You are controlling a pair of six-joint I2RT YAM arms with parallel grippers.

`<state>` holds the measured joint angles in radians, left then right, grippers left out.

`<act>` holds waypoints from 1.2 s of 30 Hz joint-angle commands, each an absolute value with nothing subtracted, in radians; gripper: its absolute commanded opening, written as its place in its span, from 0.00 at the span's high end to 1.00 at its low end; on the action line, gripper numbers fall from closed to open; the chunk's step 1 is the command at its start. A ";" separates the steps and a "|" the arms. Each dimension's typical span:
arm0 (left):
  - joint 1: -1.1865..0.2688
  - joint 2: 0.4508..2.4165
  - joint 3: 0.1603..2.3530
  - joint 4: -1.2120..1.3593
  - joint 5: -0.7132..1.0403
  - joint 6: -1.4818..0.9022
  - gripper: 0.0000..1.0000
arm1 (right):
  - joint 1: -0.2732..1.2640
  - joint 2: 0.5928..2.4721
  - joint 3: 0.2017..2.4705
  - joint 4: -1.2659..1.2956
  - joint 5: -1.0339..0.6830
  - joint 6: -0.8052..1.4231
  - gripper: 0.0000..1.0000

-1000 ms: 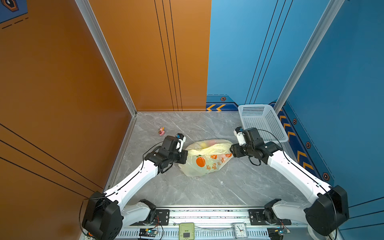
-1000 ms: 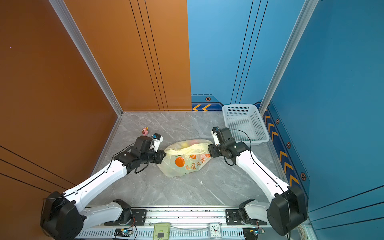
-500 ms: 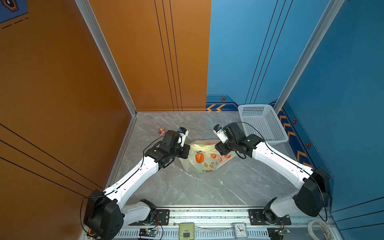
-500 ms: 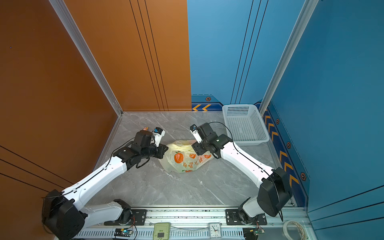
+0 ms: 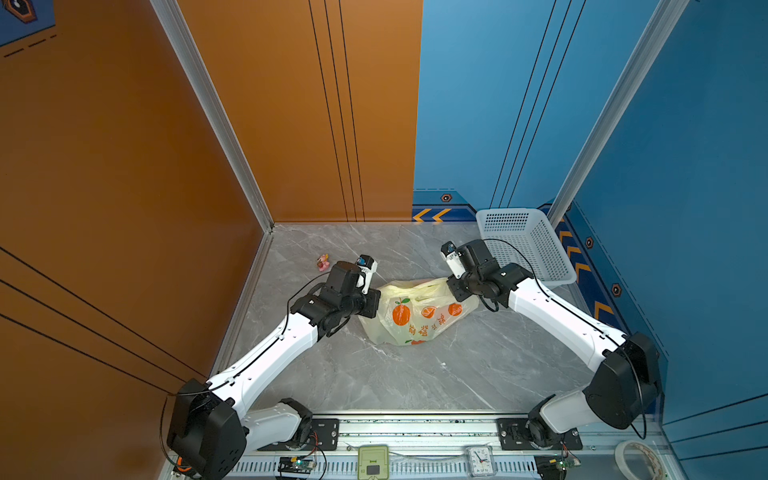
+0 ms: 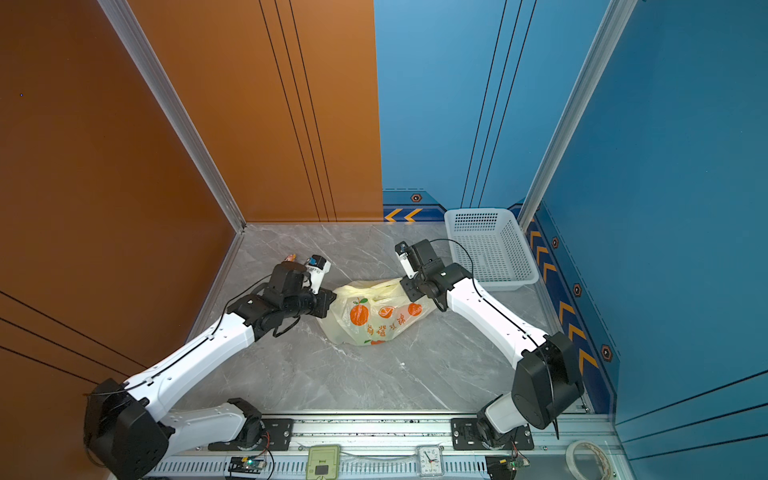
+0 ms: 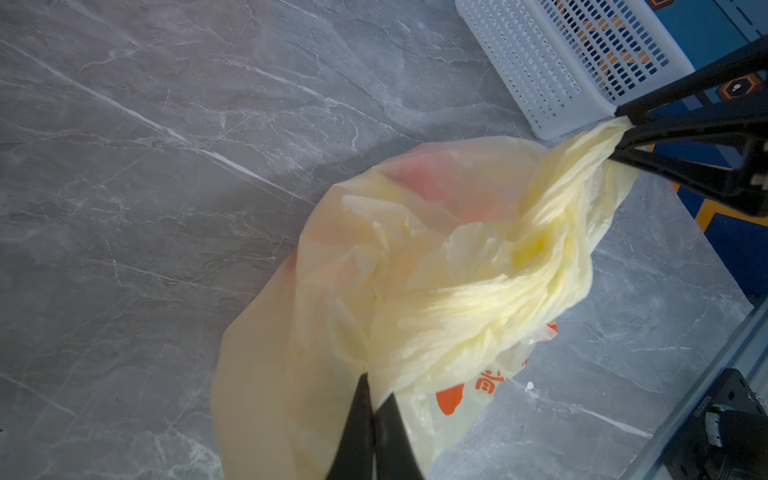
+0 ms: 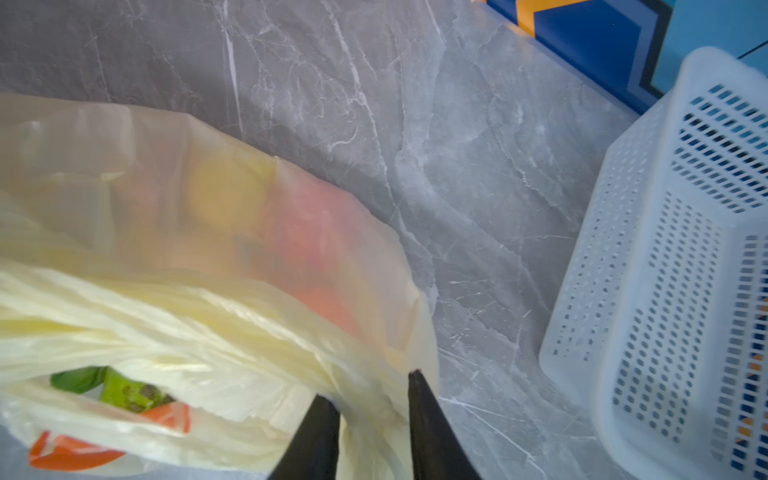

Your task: Untie the knot of the plastic bag and take out the fruit

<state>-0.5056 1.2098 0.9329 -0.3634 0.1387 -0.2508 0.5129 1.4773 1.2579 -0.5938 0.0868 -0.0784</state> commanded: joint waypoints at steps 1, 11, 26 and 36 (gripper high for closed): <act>-0.513 1.194 0.925 -0.387 0.119 -0.241 1.00 | 0.473 1.428 1.242 -0.607 0.064 -0.044 0.85; -0.537 1.209 1.010 -0.440 0.092 -0.214 0.27 | 0.469 1.368 1.217 -0.599 -0.015 0.061 1.00; -0.779 1.488 1.356 -0.472 0.023 0.003 0.00 | 0.490 1.254 1.187 -0.595 -0.015 0.166 1.00; -0.762 1.651 1.441 -0.467 -0.035 0.028 0.23 | 0.496 1.197 1.159 -0.597 0.013 0.190 1.00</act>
